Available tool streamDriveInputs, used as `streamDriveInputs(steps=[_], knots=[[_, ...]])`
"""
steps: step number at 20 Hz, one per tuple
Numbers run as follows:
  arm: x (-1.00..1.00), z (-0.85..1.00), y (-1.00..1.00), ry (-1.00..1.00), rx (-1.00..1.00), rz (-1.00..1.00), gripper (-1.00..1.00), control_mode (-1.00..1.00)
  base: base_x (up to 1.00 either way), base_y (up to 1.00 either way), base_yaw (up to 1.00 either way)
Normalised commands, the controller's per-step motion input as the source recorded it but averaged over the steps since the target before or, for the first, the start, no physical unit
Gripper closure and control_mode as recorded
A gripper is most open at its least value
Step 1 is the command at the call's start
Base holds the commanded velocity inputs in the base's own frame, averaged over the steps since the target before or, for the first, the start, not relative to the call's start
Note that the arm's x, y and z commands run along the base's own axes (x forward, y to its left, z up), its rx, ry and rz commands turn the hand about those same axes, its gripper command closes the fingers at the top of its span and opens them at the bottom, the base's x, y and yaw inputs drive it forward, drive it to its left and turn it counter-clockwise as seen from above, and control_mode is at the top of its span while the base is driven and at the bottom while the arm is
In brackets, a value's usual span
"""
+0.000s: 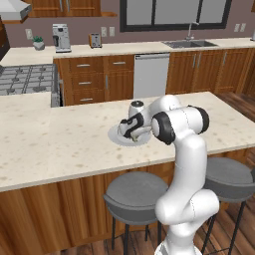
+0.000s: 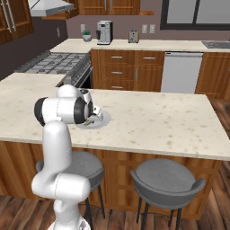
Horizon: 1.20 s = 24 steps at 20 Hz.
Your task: Retrieve the butter from the fridge and place it on a plate on the dining table. Then retrieve the butter knife by the fridge and place it near the plate.
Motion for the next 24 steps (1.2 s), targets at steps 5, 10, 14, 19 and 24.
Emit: streamDriveInputs(steps=[5, 10, 14, 19, 24], knots=[[0.17, 0.00, 0.00, 0.00, 0.00, 0.00, 1.00, -1.00, 0.00, 0.00, 0.00], [0.17, -0.01, 0.00, 0.00, 0.00, 0.00, 1.00, -1.00, 0.00, 0.00, 0.00], [0.05, -0.01, 0.00, 0.00, 0.00, 0.00, -1.00, -1.00, 0.00, 0.00, 0.00], [0.00, 0.00, 0.00, 0.00, 0.00, 0.00, -1.00, -1.00, 0.00, 0.00, 0.00], [0.00, 0.00, 0.00, 0.01, 0.00, 0.00, -1.00, -1.00, 0.00, 0.00, 0.00]])
